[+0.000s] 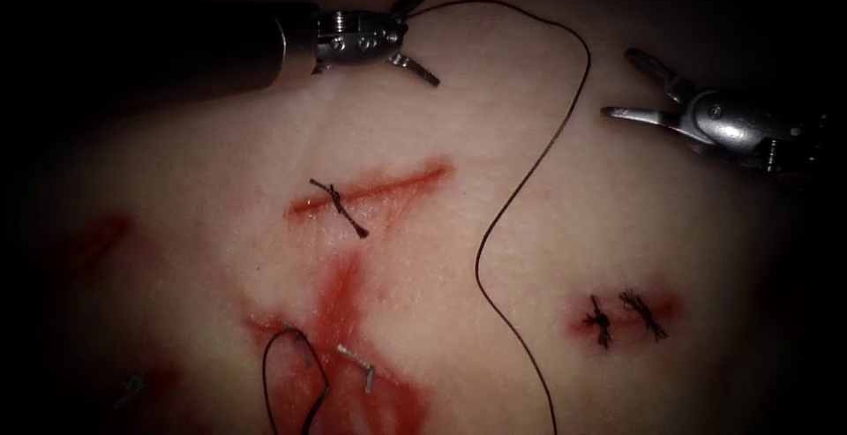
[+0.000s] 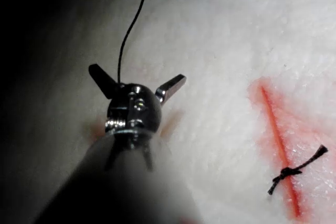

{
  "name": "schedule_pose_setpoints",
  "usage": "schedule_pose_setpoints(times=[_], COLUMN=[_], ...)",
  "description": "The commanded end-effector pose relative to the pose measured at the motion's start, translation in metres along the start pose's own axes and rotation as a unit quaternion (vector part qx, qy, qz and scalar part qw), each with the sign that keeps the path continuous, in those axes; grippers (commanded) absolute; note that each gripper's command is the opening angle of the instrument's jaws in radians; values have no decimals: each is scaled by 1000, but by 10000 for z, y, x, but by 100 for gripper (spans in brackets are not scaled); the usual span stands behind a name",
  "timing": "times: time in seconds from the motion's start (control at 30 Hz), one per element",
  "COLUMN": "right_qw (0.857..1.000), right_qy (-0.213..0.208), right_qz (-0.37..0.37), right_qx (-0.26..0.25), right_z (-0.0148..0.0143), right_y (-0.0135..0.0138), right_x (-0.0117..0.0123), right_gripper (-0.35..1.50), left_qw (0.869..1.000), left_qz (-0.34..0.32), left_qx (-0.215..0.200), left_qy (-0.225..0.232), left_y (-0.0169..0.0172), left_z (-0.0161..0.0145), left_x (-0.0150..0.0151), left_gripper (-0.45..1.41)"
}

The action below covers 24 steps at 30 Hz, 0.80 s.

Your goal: Wound Closure

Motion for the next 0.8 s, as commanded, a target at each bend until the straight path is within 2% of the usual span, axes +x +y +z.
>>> schedule_pose_setpoints(times=[0.03, 0.07, 0.2, 0.23, 0.3, 0.43, 0.53, 0.67, 0.8], right_qw=[1000, 1000, 999, 999, 997, 995, 992, 991, 990], right_qy=[5, 13, 29, 34, 45, 37, 37, 42, 31], right_qz=[2, 6, 19, 26, 30, 36, 34, 34, 21], right_qx=[4, 13, 19, 31, 56, 88, 114, 123, 134], right_z=[5, 5, 1, 0, 2, 13, 31, 43, 60], right_y=[-5, -6, -7, -12, -33, -67, -105, -129, -158], right_x=[-4, 1, 21, 38, 68, 89, 105, 112, 103], right_gripper=[96, 94, 109, 111, 111, 111, 111, 109, 103], left_qw=[1000, 1000, 999, 999, 999, 999, 999, 998, 1000], left_qz=[-1, -11, -28, -32, -29, -34, -39, -45, -24], left_qx=[6, 13, 18, 16, 14, 15, 15, 19, 5], left_qy=[5, 17, 35, 37, 34, 33, 31, 28, -14], left_y=[-4, -1, 20, 38, 72, 102, 128, 149, 181], left_z=[-1, -20, -49, -60, -73, -79, -83, -86, -82], left_x=[0, 5, 14, 17, 23, 27, 30, 24, 6], left_gripper=[125, 121, 101, 93, 86, 79, 71, 61, 54])
